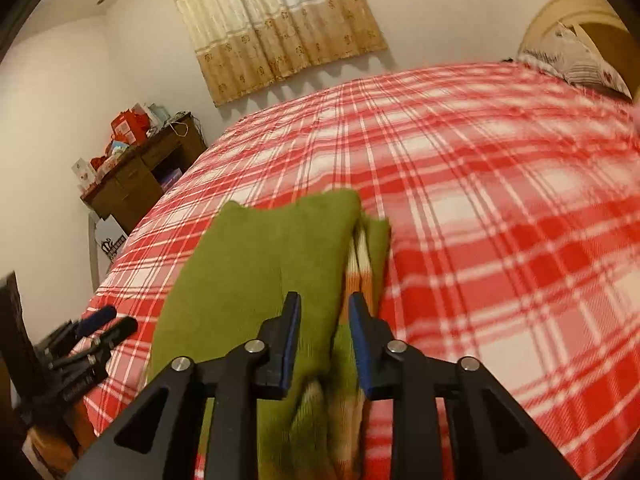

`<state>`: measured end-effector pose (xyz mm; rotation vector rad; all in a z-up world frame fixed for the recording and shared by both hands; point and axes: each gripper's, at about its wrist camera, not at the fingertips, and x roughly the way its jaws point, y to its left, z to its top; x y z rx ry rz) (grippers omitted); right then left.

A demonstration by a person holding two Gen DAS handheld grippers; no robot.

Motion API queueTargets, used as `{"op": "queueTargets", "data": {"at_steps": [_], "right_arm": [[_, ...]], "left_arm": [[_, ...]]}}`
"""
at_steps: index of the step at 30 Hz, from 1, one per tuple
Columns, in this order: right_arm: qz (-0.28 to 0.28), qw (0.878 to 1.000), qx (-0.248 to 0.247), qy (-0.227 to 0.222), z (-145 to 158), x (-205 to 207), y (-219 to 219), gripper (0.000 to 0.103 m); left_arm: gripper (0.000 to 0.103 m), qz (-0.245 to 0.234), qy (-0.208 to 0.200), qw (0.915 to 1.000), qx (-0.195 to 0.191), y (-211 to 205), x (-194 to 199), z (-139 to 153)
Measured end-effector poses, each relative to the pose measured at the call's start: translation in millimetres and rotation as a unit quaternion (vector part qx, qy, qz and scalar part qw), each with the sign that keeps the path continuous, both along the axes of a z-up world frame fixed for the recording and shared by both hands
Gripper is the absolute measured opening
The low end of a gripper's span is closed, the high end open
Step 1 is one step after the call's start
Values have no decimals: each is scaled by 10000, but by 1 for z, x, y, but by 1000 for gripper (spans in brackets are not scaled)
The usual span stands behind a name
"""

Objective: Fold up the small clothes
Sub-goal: 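Grasp the folded green sweater with the right gripper while the left gripper grasps its other end, then lift the folded sweater with both grippers and carry it toward the bed corner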

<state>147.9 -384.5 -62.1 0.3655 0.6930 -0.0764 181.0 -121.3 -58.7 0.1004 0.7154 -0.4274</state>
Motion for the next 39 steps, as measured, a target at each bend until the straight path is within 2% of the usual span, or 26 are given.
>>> {"op": "queueTargets", "data": {"at_steps": [1,3,5,9,12,14,17,20,22,28,30,31,32,35,39], "right_arm": [[-41,9998,171,-1,1,6,-7,39],[-97,9993,362,-7,-1,14,-15,57],[-133,9995,275,50,-6,23,-18,61],[-94,9985,442,313,-29,37,-22,61],[36,9962,721,483,-55,41,-23,61],[51,9947,963,357,-66,37,-28,61],[118,9927,1180,207,-68,34,-34,61],[236,9926,1171,217,-67,40,-35,62],[348,9924,1157,243,-66,48,-37,62],[472,9875,1492,162,-71,64,-50,62],[628,9893,1306,146,-70,63,-43,62],[743,9890,1273,143,-70,63,-40,62],[873,9881,1262,129,-69,63,-37,62],[1041,9870,1220,109,-69,65,-29,62],[972,9873,1250,138,-71,69,-29,62]], "left_arm": [[57,-71,197,9996,-175,-1,13,0],[57,-114,478,9981,-370,-4,34,-3],[57,-89,615,9972,-414,-11,49,-9],[57,-282,823,9956,-346,-34,62,-27],[58,-387,872,9947,-389,-42,57,-41],[70,-362,894,9945,-403,-43,55,-48],[81,-226,949,9936,-563,-38,56,-53],[89,-155,1215,9897,-739,-33,65,-57],[91,-164,1331,9875,-826,-31,68,-58],[91,-379,1274,9893,-603,-39,65,-55],[83,-477,1363,9873,-667,-38,67,-53],[70,-563,1408,9857,-733,-38,67,-51],[64,-692,1437,9842,-768,-40,64,-47],[64,-710,1294,9875,-554,-49,62,-45],[70,-699,1302,9866,-685,-51,67,-53]]}}
